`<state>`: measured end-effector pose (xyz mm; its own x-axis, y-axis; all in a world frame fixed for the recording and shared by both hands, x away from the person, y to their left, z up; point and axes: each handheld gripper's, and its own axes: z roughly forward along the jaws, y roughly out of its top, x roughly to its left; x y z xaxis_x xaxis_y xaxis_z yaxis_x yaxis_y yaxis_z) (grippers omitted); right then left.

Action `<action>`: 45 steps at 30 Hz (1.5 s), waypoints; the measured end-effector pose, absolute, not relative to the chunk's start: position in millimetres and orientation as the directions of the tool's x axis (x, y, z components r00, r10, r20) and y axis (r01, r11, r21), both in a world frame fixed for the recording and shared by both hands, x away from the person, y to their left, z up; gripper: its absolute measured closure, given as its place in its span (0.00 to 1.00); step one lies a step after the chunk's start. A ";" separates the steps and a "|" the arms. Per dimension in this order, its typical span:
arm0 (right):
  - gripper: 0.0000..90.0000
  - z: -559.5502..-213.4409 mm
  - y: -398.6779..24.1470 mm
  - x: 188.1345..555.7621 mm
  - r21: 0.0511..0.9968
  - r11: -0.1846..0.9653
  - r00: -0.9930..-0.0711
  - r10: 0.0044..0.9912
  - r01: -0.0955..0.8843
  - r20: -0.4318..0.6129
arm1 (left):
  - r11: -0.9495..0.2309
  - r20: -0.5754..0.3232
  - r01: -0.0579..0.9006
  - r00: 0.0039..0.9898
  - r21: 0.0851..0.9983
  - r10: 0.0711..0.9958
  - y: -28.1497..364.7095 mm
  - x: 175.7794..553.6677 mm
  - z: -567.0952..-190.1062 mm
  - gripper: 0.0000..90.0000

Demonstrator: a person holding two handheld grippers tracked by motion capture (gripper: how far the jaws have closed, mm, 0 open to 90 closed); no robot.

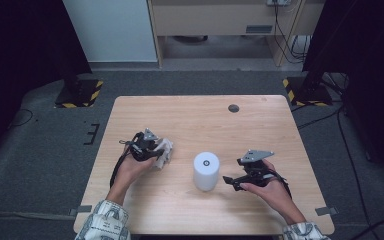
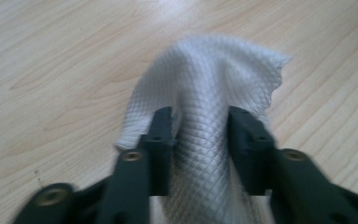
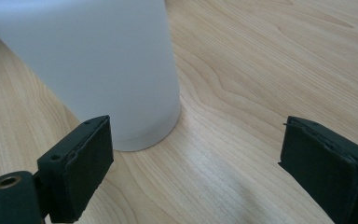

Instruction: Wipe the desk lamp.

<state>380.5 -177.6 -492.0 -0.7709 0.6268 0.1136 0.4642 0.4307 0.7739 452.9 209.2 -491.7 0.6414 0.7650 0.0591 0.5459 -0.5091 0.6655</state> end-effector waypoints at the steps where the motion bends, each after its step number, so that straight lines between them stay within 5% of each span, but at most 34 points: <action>1: 0.11 -492.3 -178.2 381.0 0.773 0.430 -0.769 0.629 0.466 0.114 | -0.504 0.060 0.546 0.636 0.669 0.769 209.3 452.9 -491.6 0.58; 6: 0.11 -493.9 -181.5 383.2 0.769 0.429 -0.759 0.642 0.474 0.109 | -0.461 0.041 0.551 0.610 0.695 0.791 212.4 450.7 -487.4 0.33; 16: 0.07 -496.8 -193.7 391.0 0.753 0.436 -0.726 0.684 0.492 0.079 | -0.423 0.025 0.564 0.579 0.709 0.815 221.7 444.2 -479.0 0.11; 34: 0.08 -491.5 -278.0 412.8 0.798 0.194 -0.382 0.923 0.571 0.049 | -0.406 0.042 0.582 0.537 0.705 0.842 263.5 417.1 -481.5 0.06; 45: 0.09 -509.1 -297.3 412.9 0.754 0.202 -0.336 0.941 0.625 0.027 | -0.381 0.045 0.631 0.480 0.676 0.876 296.0 409.0 -500.1 0.06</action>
